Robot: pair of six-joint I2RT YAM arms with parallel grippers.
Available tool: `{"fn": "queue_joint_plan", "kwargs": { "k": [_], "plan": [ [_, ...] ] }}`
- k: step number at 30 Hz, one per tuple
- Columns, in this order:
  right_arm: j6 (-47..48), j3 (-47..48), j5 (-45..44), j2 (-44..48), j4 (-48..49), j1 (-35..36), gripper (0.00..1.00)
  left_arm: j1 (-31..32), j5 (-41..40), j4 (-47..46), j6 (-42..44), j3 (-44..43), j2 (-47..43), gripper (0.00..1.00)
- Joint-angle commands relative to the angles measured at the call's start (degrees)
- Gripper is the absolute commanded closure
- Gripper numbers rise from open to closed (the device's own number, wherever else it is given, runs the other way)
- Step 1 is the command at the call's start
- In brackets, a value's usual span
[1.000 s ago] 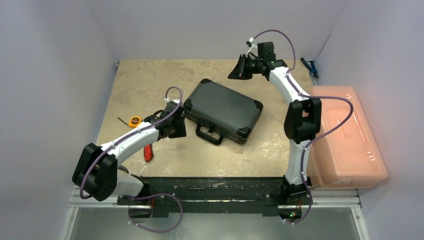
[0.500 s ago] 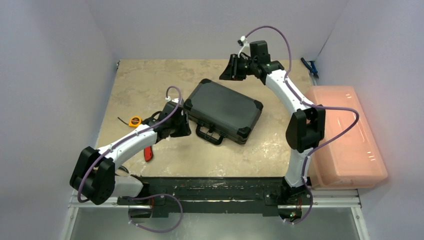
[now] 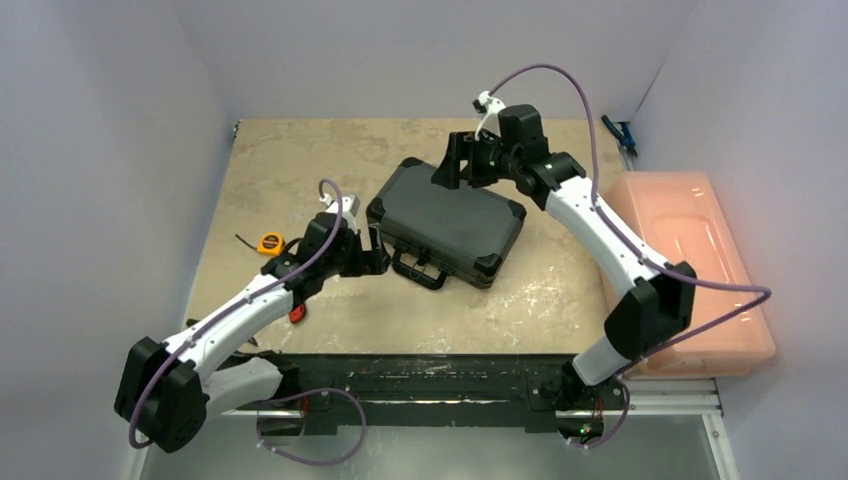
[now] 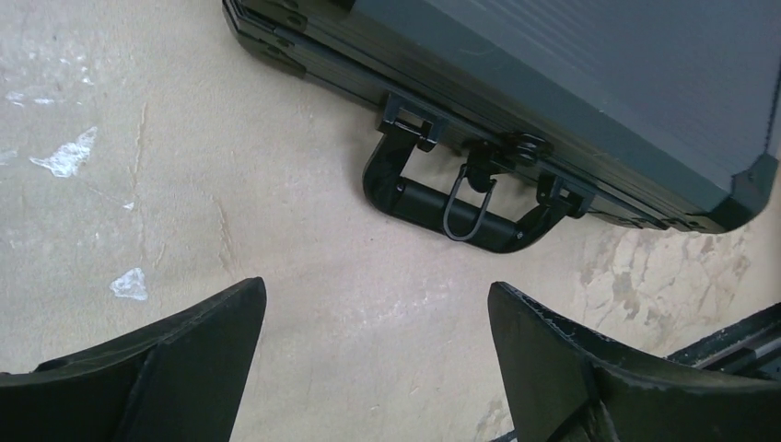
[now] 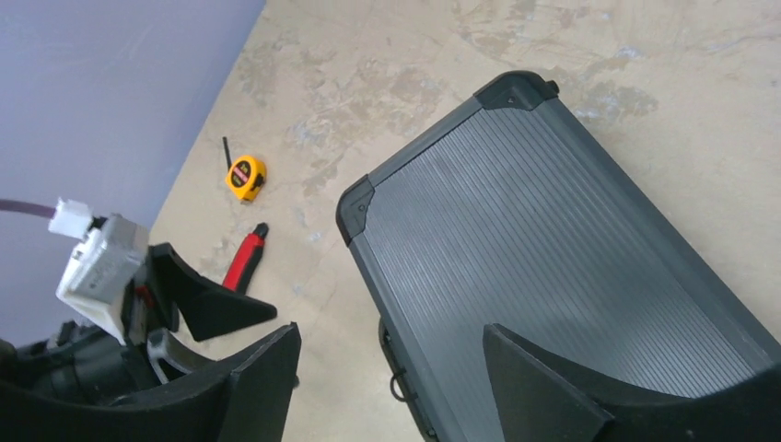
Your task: Pack up texas hold em set
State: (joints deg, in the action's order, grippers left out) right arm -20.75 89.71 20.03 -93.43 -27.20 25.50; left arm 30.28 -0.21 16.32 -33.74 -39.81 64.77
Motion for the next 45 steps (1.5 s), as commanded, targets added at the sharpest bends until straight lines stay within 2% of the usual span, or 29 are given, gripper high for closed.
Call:
{"fn": "queue_joint_plan", "kwargs": {
  "k": [1, 5, 11, 19, 27, 38, 45],
  "plan": [
    [2.9, -5.7, -7.2, 7.9, 1.4, 0.3, 0.18, -0.2, -1.8, -2.6, 2.4, 1.7, -6.6, 0.08],
    [3.3, -9.7, -10.9, 12.9, 0.0, 0.4, 0.09, -0.2, -4.1, -2.3, 1.5, 5.7, -13.8, 0.07],
    [1.2, -10.9, -14.5, 16.8, -4.3, 0.4, 0.06, -0.2, -7.2, 2.9, -0.1, 8.0, -20.9, 0.08],
    [-1.9, -14.4, -12.7, 22.8, -2.1, 0.7, 0.08, -0.2, -6.8, 7.7, -1.5, 9.0, -27.9, 0.11],
    [-0.2, -13.6, -7.6, 21.0, -2.7, 1.0, 0.21, -0.2, -2.8, 6.4, -2.7, 11.8, -28.8, 0.23],
    [3.3, -18.0, -1.2, 14.5, 2.5, 2.1, 0.54, -0.2, 2.9, -5.4, -0.6, 16.1, -19.1, 0.37],
    [5.0, -18.9, -1.9, 8.7, 2.6, 2.2, 0.62, -0.2, 5.2, -11.6, -0.8, 19.3, -15.3, 0.43]
  ]
}}
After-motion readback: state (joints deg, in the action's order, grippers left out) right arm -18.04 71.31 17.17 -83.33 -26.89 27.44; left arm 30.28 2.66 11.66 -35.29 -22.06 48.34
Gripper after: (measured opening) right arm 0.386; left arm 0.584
